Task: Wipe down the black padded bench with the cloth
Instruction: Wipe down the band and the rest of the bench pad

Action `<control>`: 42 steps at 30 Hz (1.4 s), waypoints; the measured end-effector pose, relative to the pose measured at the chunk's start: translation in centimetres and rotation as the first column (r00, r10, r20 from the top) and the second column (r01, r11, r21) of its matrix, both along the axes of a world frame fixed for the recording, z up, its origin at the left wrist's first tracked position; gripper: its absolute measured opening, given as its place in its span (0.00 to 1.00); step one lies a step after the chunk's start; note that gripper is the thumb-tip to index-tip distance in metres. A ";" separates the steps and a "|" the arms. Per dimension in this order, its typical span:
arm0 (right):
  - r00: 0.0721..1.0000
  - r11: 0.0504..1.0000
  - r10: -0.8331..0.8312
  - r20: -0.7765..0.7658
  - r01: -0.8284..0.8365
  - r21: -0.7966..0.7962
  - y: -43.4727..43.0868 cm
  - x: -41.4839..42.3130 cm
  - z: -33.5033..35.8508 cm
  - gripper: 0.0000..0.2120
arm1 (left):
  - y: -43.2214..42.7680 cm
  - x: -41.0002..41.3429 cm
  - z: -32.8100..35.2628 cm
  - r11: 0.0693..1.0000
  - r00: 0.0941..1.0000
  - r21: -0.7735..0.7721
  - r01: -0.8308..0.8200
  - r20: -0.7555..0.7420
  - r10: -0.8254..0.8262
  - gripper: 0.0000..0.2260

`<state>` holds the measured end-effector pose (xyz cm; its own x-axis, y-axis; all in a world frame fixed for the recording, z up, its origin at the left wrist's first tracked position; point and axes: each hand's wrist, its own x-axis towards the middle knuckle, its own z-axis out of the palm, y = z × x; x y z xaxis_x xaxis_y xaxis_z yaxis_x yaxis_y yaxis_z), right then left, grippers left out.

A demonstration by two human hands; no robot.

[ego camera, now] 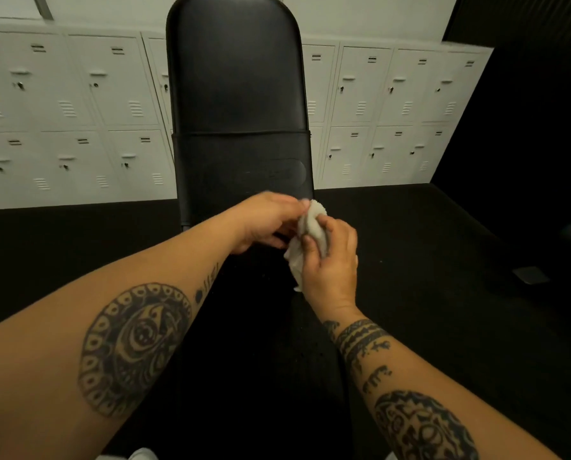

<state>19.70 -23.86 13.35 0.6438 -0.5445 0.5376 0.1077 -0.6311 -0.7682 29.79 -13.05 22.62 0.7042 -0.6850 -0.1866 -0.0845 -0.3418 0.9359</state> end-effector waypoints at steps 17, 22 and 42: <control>0.989 0.906 -0.071 -0.131 0.009 -0.423 -3.4 2.7 -4.7 0.12 | 2.8 8.7 -0.8 0.680 0.517 0.477 -0.557 0.840 -0.167 0.36; 0.989 0.978 -0.101 -0.107 0.080 -0.190 -3.8 3.7 -3.8 0.07 | 3.1 8.9 -0.9 0.680 0.512 0.490 -0.546 0.837 -0.191 0.42; 0.994 0.883 -0.036 -0.106 -0.018 -0.468 -1.5 4.9 -1.8 0.09 | 2.0 7.6 -0.1 0.695 0.646 0.511 -0.506 0.758 -0.088 0.43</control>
